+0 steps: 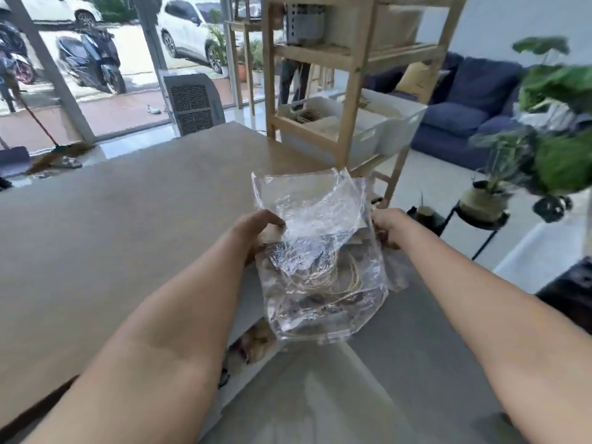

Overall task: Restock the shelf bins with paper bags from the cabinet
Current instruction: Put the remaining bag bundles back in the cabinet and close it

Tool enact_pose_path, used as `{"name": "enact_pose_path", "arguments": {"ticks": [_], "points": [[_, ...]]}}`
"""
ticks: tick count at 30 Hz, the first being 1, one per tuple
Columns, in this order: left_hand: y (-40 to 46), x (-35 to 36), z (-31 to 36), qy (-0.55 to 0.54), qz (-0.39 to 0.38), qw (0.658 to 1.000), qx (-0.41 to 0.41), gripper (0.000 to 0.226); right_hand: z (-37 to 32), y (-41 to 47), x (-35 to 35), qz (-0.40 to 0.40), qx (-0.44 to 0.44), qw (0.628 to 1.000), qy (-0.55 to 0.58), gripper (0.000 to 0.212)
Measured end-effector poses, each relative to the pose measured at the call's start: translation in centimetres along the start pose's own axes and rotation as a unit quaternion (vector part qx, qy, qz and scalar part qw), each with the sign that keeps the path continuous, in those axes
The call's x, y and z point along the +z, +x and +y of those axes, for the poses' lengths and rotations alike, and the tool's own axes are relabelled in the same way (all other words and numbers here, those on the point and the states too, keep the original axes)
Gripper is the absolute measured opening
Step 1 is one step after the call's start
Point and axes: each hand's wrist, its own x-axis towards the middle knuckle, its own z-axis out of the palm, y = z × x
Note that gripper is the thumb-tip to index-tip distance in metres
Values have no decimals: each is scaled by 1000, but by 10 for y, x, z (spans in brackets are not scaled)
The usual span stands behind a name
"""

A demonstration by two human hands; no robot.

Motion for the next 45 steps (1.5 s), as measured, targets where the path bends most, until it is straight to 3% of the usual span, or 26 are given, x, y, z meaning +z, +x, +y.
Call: {"name": "enact_pose_path", "arguments": {"ticks": [4, 5, 8, 9, 11, 13, 17, 20, 23, 27, 33, 36, 45], "points": [[-30, 85, -37, 54, -47, 997, -27, 32, 69, -28, -74, 49, 59, 997, -17, 38], [-30, 98, -48, 59, -68, 995, -41, 40, 84, -33, -86, 56, 74, 995, -23, 38], [-2, 114, -87, 96, -114, 985, -87, 122, 120, -38, -110, 63, 92, 993, -31, 38], [21, 115, -105, 104, -125, 981, -105, 139, 130, -38, -115, 63, 97, 993, -32, 37], [45, 119, -141, 112, -139, 973, -144, 146, 153, -37, -117, 41, 120, 991, -39, 32], [18, 119, -159, 144, -131, 965, -175, 132, 178, -35, -110, 27, 138, 990, -33, 30], [-25, 103, -183, 144, -76, 970, -180, 71, 211, -27, -74, 9, 145, 989, 11, 26], [-21, 75, -214, 100, -52, 967, -229, 64, 234, -18, -36, -12, 164, 986, -8, 26], [1, 37, -257, 42, -26, 960, -275, 78, 251, -2, 5, -30, 175, 984, -23, 24], [-3, 2, -279, -14, 3, 955, -295, 9, 254, 15, 63, -65, 173, 981, -50, 22], [22, -52, -292, -52, 88, 944, -313, 14, 225, 43, 149, -120, 155, 978, -77, 12], [45, -67, -284, -73, 104, 940, -316, 8, 206, 60, 183, -134, 144, 976, -94, 22], [117, -98, -262, -80, 182, 949, -244, 26, 160, 109, 245, -159, 94, 980, -78, 35]]}}
